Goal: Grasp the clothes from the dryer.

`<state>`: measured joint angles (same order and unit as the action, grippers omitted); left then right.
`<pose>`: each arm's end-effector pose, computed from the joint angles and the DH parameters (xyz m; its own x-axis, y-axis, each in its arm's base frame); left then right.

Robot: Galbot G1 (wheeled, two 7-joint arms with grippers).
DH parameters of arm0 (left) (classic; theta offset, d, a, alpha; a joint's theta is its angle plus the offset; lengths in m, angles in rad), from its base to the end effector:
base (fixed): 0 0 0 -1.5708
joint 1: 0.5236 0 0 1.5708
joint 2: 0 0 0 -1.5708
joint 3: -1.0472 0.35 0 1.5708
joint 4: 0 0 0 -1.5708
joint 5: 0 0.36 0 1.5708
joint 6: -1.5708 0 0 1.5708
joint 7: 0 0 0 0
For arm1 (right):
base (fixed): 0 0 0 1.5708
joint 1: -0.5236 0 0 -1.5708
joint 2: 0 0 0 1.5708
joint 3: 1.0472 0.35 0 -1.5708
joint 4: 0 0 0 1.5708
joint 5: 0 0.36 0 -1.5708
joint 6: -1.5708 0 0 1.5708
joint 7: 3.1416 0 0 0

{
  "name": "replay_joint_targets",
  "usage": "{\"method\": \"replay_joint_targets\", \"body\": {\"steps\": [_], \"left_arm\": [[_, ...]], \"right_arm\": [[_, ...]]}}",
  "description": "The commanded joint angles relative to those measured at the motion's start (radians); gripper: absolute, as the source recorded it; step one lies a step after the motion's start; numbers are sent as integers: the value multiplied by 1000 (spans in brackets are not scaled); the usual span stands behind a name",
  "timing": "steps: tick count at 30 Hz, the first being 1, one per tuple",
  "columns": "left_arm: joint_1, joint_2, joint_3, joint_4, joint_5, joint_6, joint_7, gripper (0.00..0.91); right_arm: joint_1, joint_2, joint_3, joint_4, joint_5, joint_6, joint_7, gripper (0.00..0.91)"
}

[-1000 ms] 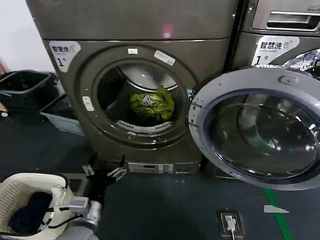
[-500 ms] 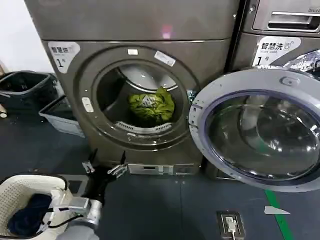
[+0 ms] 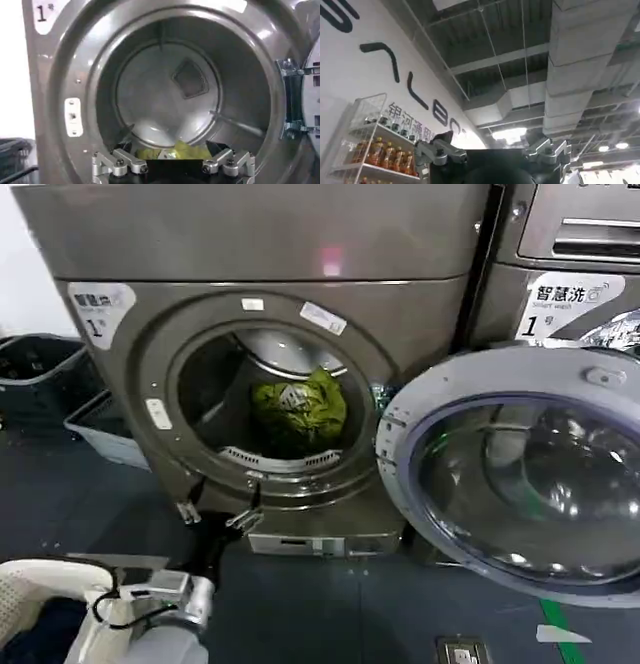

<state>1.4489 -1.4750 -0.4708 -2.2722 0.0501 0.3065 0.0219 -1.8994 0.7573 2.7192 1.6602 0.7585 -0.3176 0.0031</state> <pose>0.2064 -0.0032 -0.2165 -0.9957 0.0920 0.0133 0.0929 0.9890 0.1147 -0.1434 -0.4308 0.1533 -0.1641 0.7280 -0.6657 0.9710 0.2381 0.0210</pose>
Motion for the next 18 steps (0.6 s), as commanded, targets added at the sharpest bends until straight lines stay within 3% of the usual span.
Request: {"method": "replay_joint_targets", "body": {"steps": [1, 18], "left_arm": [[-1, -1, 2, 6, 0, 1, -1, 907], [14, 3, 1, -6, 2, 7, -1, 907]], "right_arm": [[3, 0, -3, 2, -1, 2, -1, 907], [10, 2, -11, 8, 2, 1, -14, 907]]}}
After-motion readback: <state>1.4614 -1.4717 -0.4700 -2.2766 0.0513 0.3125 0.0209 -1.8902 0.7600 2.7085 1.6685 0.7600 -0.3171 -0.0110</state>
